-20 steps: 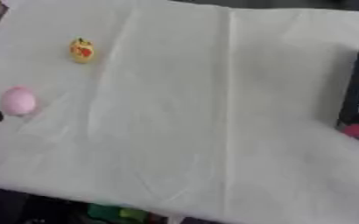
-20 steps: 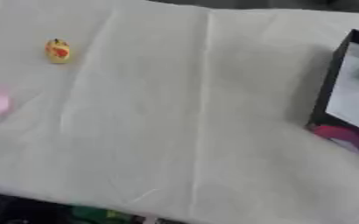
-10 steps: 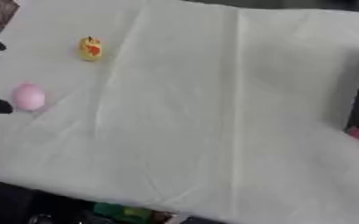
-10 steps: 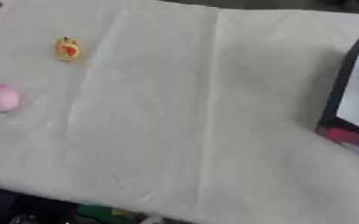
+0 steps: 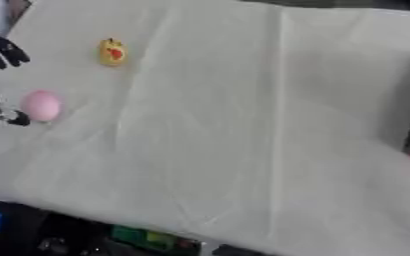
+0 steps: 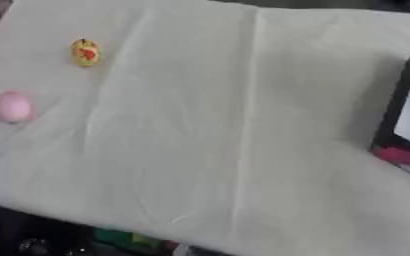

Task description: Pick up the objects with one hand, pass them to the other hand, and then place them into the box on the other side of the table.

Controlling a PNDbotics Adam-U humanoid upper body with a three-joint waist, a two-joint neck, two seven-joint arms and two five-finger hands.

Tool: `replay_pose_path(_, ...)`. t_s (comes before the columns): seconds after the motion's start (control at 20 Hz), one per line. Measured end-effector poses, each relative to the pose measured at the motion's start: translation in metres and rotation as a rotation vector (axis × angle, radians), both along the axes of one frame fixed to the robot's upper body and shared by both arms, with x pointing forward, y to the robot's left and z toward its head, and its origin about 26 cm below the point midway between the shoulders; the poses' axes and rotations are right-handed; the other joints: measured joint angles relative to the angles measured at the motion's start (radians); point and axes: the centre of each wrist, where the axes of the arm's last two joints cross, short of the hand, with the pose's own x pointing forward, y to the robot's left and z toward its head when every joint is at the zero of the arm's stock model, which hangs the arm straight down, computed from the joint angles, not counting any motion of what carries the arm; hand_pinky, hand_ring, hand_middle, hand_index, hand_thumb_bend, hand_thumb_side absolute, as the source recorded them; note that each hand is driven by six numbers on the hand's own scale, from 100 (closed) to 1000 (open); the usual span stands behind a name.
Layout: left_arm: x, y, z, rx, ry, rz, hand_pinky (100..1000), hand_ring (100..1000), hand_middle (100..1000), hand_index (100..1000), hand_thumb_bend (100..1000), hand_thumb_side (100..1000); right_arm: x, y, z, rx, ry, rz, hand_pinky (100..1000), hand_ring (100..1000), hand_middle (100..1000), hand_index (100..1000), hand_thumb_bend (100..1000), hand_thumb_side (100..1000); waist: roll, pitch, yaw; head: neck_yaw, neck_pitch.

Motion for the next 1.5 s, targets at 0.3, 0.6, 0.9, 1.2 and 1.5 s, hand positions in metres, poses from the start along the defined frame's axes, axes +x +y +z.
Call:
replay_pose_path(0.3,0.019,0.015,-0.021,0.014,0.034,0.092,920,816,764,821,635,100,0.001,-0.001,-0.008,0.02,0.013,-0.006,812,694,704,833,221,337,-0.001,0.0,-0.003,0.001,0.0)
replay_pose_path(0.6,0.035,0.025,-0.043,0.021,0.079,0.141,915,813,760,797,558,100,0.002,-0.002,-0.012,0.035,0.018,-0.007,812,692,702,831,222,340,-0.007,0.0,-0.006,0.005,0.0)
replay_pose_path(0.9,0.045,0.029,-0.057,0.013,0.089,0.174,888,797,748,796,327,100,0.003,-0.002,-0.014,0.049,0.019,-0.005,813,691,701,832,219,343,-0.01,0.0,-0.007,0.005,0.0)
replay_pose_path(1.2,0.051,0.029,-0.069,-0.075,0.085,0.15,866,785,746,823,280,100,0.003,-0.002,-0.015,0.056,0.022,0.001,817,689,698,831,207,349,-0.011,0.0,-0.007,0.001,0.0)
replay_pose_path(1.5,0.056,0.023,-0.075,-0.122,0.059,0.113,820,729,647,659,211,100,0.003,-0.002,-0.015,0.059,0.023,0.01,819,688,696,830,198,355,-0.014,0.0,-0.007,0.0,0.0)
